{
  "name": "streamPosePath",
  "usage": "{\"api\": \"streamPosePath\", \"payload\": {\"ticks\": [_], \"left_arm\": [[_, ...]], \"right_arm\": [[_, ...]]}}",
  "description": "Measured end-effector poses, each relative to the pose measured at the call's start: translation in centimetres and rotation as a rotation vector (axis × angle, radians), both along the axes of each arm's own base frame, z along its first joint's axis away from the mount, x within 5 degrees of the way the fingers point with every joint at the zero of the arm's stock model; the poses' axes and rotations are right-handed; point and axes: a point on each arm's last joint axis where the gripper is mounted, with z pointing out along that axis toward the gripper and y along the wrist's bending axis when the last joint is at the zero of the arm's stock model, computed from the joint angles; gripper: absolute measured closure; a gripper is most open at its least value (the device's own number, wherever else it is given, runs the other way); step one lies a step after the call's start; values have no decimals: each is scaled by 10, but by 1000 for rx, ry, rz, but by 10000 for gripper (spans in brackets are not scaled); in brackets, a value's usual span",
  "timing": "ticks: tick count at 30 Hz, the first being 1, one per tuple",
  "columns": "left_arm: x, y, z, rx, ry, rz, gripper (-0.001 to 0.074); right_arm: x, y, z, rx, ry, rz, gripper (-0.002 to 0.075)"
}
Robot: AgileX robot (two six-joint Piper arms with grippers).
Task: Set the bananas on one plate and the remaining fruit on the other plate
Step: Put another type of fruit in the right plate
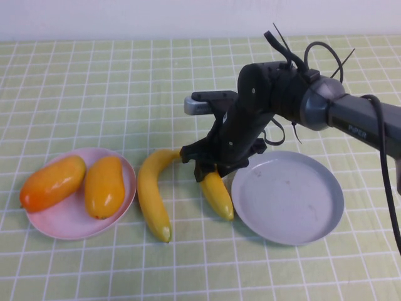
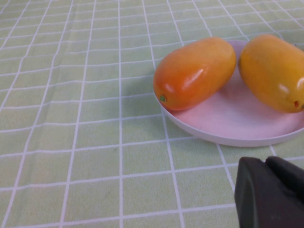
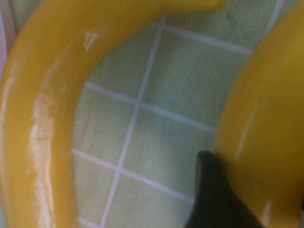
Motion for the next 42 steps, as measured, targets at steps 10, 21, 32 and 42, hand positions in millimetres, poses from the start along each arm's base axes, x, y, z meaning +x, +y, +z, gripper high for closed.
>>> {"api": "streamPosePath", "payload": {"ticks": [10, 21, 32, 42], "left_arm": [[0, 0, 0, 0, 0, 0, 736], [0, 0, 0, 0, 0, 0, 736], [0, 0, 0, 0, 0, 0, 737], [0, 0, 0, 0, 0, 0, 737]], "right_arm": [[-13, -1, 45, 22, -78, 13, 416], [-69, -97, 92, -43, -165, -129, 417], [-66, -135, 29, -136, -22, -232, 417], [-57, -130, 1, -153, 19, -237, 270]]}}
